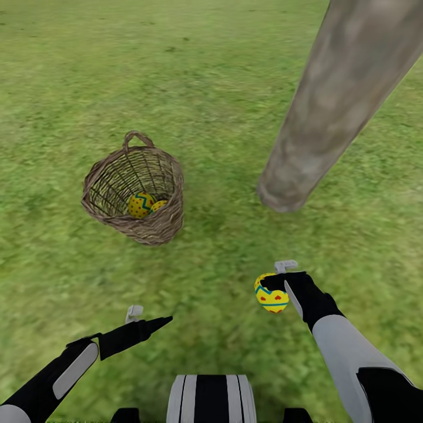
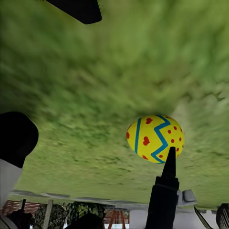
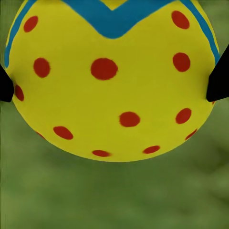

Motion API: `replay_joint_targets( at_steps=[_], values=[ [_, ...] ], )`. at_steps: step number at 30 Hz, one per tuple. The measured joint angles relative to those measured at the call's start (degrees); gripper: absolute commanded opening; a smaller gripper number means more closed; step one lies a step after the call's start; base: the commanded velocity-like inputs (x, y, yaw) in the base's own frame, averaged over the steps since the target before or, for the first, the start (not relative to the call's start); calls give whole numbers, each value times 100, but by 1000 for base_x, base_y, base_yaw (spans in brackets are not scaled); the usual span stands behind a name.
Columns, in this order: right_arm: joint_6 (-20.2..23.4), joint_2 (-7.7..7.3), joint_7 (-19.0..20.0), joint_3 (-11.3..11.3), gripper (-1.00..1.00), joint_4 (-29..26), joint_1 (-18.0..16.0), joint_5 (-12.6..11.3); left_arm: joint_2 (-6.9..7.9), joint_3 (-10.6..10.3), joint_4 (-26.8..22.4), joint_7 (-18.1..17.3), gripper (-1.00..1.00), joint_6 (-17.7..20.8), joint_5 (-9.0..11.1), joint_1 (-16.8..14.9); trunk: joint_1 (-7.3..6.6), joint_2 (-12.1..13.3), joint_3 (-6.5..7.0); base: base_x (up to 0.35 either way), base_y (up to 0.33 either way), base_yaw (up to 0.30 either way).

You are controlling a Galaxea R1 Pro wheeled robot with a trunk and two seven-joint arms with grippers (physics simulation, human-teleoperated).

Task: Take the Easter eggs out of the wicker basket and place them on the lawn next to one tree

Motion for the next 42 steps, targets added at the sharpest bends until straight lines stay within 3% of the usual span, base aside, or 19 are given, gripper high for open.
replay_joint_targets(
  at_steps=[10,27,28,42],
  values=[
    [-8,0,-4,6,-100,-141,-6,-15,1,3,-2,0,100,1,-3,3,12,-9,-132,0,0,0],
    [-5,4,-8,35,-100,-378,7,0,0,0,0,-1,100,0,7,-1,15,-8,-134,0,0,0],
    [-2,4,-12,35,100,-378,8,0,0,0,0,-1,100,0,7,-2,15,-8,-134,0,0,0],
    [0,4,-16,35,100,-382,8,1,0,0,0,-1,100,1,7,0,15,-8,-134,0,0,0]
  ],
)
